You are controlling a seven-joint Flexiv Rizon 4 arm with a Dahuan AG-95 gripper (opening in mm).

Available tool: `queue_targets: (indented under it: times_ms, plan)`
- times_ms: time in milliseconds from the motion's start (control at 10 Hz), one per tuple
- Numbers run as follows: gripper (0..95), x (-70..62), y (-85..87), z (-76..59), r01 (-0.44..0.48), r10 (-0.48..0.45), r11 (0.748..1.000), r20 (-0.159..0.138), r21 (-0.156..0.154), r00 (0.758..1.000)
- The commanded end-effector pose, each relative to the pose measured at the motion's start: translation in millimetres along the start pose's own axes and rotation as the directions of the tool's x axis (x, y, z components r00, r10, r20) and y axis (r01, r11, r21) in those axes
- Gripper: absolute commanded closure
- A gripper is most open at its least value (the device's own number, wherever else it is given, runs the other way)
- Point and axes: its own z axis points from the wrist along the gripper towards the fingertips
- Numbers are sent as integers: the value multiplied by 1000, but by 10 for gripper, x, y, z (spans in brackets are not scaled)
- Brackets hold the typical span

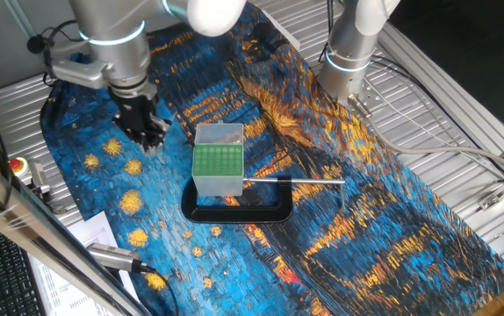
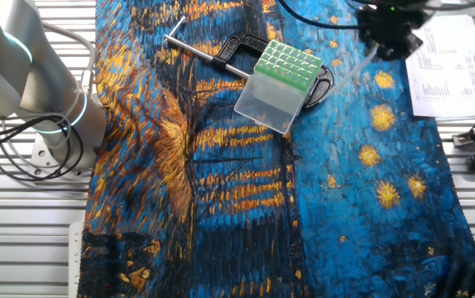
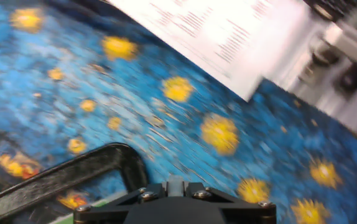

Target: Insert a large pipette tip into the holder for large pipette tips

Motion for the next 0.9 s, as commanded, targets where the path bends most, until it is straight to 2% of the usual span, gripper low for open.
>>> queue_targets:
  times_ms: [100, 200, 300, 400, 500, 600, 700, 800, 900]
  plan:
    - [950, -42, 20, -3, 288, -276, 955, 144, -67, 950]
    - [950, -42, 20, -3, 352, -335, 933, 177, -75, 925]
    - [950, -36, 26, -10, 442, -409, 893, 255, -88, 876]
    - [950, -54, 73, -51, 468, -425, 878, 288, -101, 858]
    - [950, -93, 139, -107, 477, -434, 873, 284, -103, 855]
    - [950, -150, 205, -156, 498, -451, 861, 295, -106, 842]
    - [950, -229, 310, -243, 551, -498, 829, 321, -94, 806]
    - [950, -237, 331, -259, 560, -507, 824, 324, -91, 799]
    - [950, -264, 428, -316, 589, -524, 804, 368, -85, 768]
